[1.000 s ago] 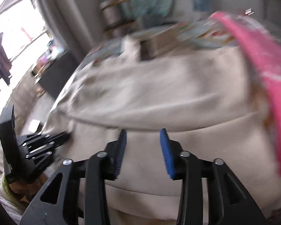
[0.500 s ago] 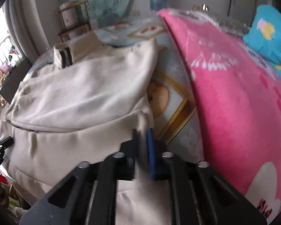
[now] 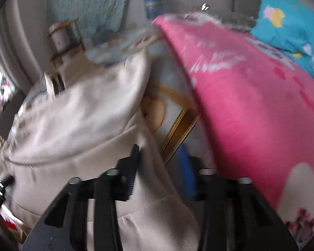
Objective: Fold large clothes
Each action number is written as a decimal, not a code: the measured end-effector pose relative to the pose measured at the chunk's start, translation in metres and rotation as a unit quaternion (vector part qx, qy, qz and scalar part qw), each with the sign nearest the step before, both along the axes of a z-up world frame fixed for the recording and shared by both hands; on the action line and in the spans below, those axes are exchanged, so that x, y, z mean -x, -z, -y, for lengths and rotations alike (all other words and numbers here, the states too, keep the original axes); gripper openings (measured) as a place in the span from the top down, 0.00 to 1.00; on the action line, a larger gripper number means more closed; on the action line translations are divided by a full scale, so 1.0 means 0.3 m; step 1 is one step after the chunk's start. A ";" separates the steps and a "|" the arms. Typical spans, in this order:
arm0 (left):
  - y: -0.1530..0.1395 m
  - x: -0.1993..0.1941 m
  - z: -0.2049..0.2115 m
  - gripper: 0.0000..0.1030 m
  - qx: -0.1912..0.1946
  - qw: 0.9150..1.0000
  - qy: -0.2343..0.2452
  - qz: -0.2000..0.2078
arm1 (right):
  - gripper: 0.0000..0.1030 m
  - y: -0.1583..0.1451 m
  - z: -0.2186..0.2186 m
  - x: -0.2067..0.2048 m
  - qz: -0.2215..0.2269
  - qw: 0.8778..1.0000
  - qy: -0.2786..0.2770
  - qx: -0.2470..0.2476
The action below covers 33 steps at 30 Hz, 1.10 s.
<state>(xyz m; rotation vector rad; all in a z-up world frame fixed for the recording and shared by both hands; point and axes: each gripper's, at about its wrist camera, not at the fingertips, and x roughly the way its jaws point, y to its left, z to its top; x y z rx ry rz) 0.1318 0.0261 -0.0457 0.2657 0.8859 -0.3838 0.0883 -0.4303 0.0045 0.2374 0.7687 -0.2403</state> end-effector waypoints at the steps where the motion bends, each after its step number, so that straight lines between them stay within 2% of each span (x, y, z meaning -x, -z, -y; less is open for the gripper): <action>1: 0.000 0.000 0.002 0.97 0.000 1.000 0.000 0.000 | 0.57 -0.027 -0.009 0.014 0.010 1.000 0.001 0.011; 3: 0.000 0.000 0.001 0.97 0.001 1.000 0.000 -0.001 | 0.55 -0.099 -0.063 0.047 0.037 0.998 -0.016 0.041; 4: 0.000 0.000 0.001 0.97 0.001 1.000 -0.001 -0.001 | 0.55 -0.124 -0.102 0.055 0.050 0.997 -0.040 0.039; 7: 0.000 0.000 0.003 0.97 0.003 1.000 -0.002 -0.001 | 0.55 -0.124 -0.236 0.025 0.056 0.990 -0.133 -0.009; 8: 0.001 0.000 0.002 0.97 0.003 1.000 -0.002 -0.001 | 0.59 -0.093 -0.324 -0.005 0.041 0.981 -0.185 -0.032; 9: 0.001 0.001 0.001 0.97 0.005 1.000 -0.003 -0.001 | 0.61 -0.069 -0.382 -0.022 0.029 0.976 -0.214 -0.039; 11: 0.001 0.000 -0.002 0.97 0.009 1.000 -0.006 -0.002 | 0.75 0.003 -0.533 -0.074 -0.013 0.959 -0.281 -0.036; 14: 0.001 -0.001 -0.009 0.97 0.018 1.000 -0.011 -0.005 | 0.83 0.074 -0.652 -0.118 -0.043 0.943 -0.329 -0.036; 16: 0.001 -0.002 -0.018 0.96 0.028 0.999 -0.014 -0.007 | 0.87 0.136 -0.708 -0.152 -0.073 0.939 -0.336 -0.024; 21: -0.036 0.023 -0.097 0.95 0.097 0.995 -0.022 -0.015 | 0.90 0.147 -0.720 -0.166 -0.070 0.940 -0.333 -0.030; 23: -0.041 0.040 -0.138 0.95 0.094 0.995 -0.037 -0.011 | 0.90 0.148 -0.714 -0.162 -0.068 0.940 -0.332 -0.032; 25: -0.009 0.035 -0.192 0.95 0.056 0.995 -0.077 -0.026 | 0.90 0.144 -0.713 -0.167 -0.068 0.940 -0.331 -0.038; 27: -0.001 0.045 -0.282 0.95 0.092 0.990 -0.101 -0.041 | 0.90 0.149 -0.709 -0.167 -0.069 0.940 -0.331 -0.040; 31: -0.004 0.066 -0.367 0.97 0.113 0.985 -0.122 -0.046 | 0.90 0.148 -0.708 -0.160 -0.067 0.940 -0.332 -0.045; 33: -0.013 0.071 -0.359 0.97 0.103 0.986 -0.121 -0.039 | 0.90 0.147 -0.708 -0.159 -0.066 0.940 -0.332 -0.045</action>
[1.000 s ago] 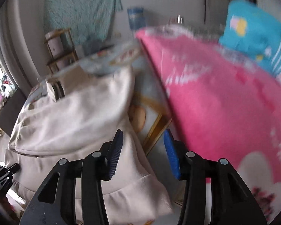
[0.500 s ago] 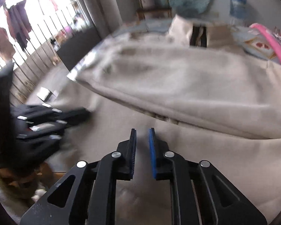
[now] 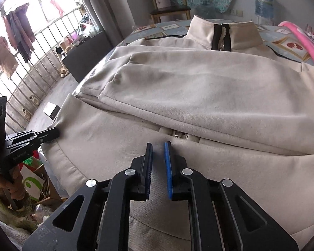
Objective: Fold large clothes
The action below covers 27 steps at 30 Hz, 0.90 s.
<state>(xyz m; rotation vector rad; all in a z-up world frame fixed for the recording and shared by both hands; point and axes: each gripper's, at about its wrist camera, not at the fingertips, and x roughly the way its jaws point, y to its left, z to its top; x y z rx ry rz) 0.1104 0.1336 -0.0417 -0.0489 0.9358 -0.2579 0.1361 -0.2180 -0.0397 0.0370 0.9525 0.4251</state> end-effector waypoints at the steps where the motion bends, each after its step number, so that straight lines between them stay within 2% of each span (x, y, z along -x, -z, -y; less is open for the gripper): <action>1: -0.008 0.003 0.014 0.97 -0.013 1.000 0.001 0.007 | 0.90 -0.001 0.000 0.001 0.000 1.000 0.000 0.000; 2: -0.023 0.006 0.029 0.97 -0.025 0.999 0.003 0.019 | 0.90 0.000 0.000 0.000 0.000 1.000 0.001 0.000; 4: -0.043 0.003 0.045 0.97 -0.012 0.999 0.026 0.028 | 0.90 0.001 0.000 -0.001 0.000 1.000 0.000 0.001; 5: -0.044 -0.003 0.051 0.97 -0.020 0.999 0.029 0.028 | 0.90 0.002 -0.002 -0.005 0.001 1.000 -0.001 0.003; 8: 0.008 -0.035 0.039 0.97 -0.077 0.997 0.008 0.002 | 0.90 0.003 -0.003 -0.005 0.003 1.000 -0.002 0.004; 11: -0.005 -0.029 -0.036 0.97 -0.030 0.999 -0.017 -0.002 | 0.90 0.004 -0.002 -0.006 0.003 1.000 -0.002 0.005; 13: -0.021 -0.017 -0.054 0.97 -0.029 0.999 -0.026 0.008 | 0.90 0.004 -0.001 -0.006 0.004 1.000 -0.002 0.005; 15: -0.035 -0.012 -0.051 0.97 -0.043 0.998 -0.032 0.019 | 0.90 0.005 0.000 -0.007 0.003 1.000 -0.003 0.004; 20: -0.054 -0.064 0.009 0.97 0.004 1.000 0.005 0.023 | 0.90 0.006 0.000 -0.006 0.003 1.000 -0.002 0.001; 21: -0.050 -0.079 0.022 0.97 0.005 1.000 0.007 0.022 | 0.90 0.007 0.000 -0.007 0.003 1.000 -0.001 0.000; 23: -0.030 -0.114 0.042 0.97 -0.018 1.000 -0.001 0.023 | 0.90 0.006 0.002 -0.007 0.002 1.000 0.000 -0.001; 25: 0.000 -0.150 0.018 0.97 -0.033 0.999 -0.031 0.024 | 0.90 0.005 0.004 -0.010 0.000 1.000 -0.001 -0.002; 27: 0.011 -0.163 -0.019 0.97 -0.009 0.999 -0.044 0.014 | 0.90 0.005 0.008 -0.013 -0.002 1.000 0.001 -0.004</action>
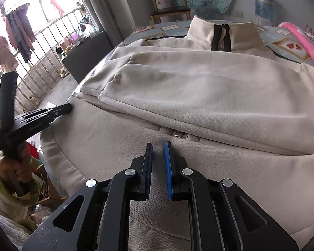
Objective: Fold large clothes
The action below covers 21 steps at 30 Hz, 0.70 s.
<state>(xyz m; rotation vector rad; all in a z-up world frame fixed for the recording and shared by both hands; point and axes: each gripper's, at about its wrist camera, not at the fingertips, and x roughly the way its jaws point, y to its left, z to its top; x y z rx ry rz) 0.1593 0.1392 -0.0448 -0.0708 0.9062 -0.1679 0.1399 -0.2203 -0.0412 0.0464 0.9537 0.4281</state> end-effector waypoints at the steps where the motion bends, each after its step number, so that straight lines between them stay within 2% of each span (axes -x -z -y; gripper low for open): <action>1: -0.007 0.001 -0.001 0.97 0.002 1.000 -0.002 -0.002 | 0.90 -0.001 0.002 0.001 0.000 1.000 0.001 -0.001; 4: -0.037 0.018 0.038 0.97 -0.031 0.999 0.005 0.011 | 0.90 0.002 0.010 -0.001 0.000 1.000 0.003 -0.009; 5: -0.056 0.031 0.059 0.96 -0.031 0.999 0.014 0.019 | 0.90 0.002 0.013 0.000 0.000 1.000 0.003 -0.011; 8: -0.088 0.061 0.142 0.93 0.005 0.997 0.067 0.026 | 0.90 0.003 0.023 -0.005 -0.004 1.000 0.003 -0.019; 12: -0.072 0.096 0.318 0.92 0.030 0.985 0.170 0.006 | 0.90 0.002 0.030 -0.011 -0.012 1.000 0.005 -0.027; 15: -0.032 0.121 0.450 0.92 0.018 0.971 0.237 -0.007 | 0.90 0.000 0.032 -0.018 -0.020 0.999 0.008 -0.034; 18: -0.002 0.124 0.513 0.92 -0.010 0.968 0.250 0.000 | 0.90 0.005 0.044 -0.029 -0.032 0.998 0.016 -0.054; 21: 0.000 0.109 0.526 0.92 -0.009 0.968 0.251 -0.004 | 0.90 0.011 0.068 -0.040 -0.049 0.995 0.024 -0.086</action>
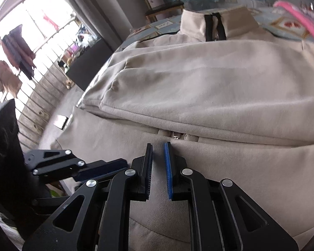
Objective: Fold large clothes
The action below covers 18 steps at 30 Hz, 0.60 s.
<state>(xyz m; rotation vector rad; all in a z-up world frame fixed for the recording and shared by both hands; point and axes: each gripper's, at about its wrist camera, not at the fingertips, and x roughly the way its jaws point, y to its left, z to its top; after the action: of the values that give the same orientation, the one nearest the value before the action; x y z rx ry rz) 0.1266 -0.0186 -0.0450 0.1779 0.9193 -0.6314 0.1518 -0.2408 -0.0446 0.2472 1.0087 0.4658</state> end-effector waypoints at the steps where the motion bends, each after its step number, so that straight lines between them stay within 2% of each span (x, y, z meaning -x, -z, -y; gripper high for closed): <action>1: 0.002 -0.009 -0.006 0.92 0.004 1.000 -0.002 -0.005 | 0.90 -0.005 0.006 0.001 -0.003 1.000 0.002 -0.006; 4: 0.000 -0.017 -0.016 0.92 0.007 1.000 -0.006 -0.011 | 0.79 -0.068 0.020 0.034 0.031 0.999 0.003 0.007; 7: -0.001 -0.006 -0.015 0.92 0.006 1.000 -0.011 -0.007 | 0.77 -0.109 0.055 0.061 0.036 0.999 0.011 0.020; 13: 0.002 -0.011 -0.018 0.92 0.014 1.000 -0.019 -0.011 | 0.75 -0.028 0.078 0.050 -0.009 0.997 0.030 0.071; 18: -0.015 -0.020 -0.020 0.92 0.018 0.999 -0.019 -0.019 | 0.74 -0.025 0.057 0.037 0.015 0.995 0.032 0.089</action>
<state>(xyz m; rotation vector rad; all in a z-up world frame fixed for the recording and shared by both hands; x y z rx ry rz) 0.1326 -0.0126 -0.0403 0.1164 0.9455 -0.6182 0.1408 -0.2580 -0.0370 0.1136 1.0038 0.3178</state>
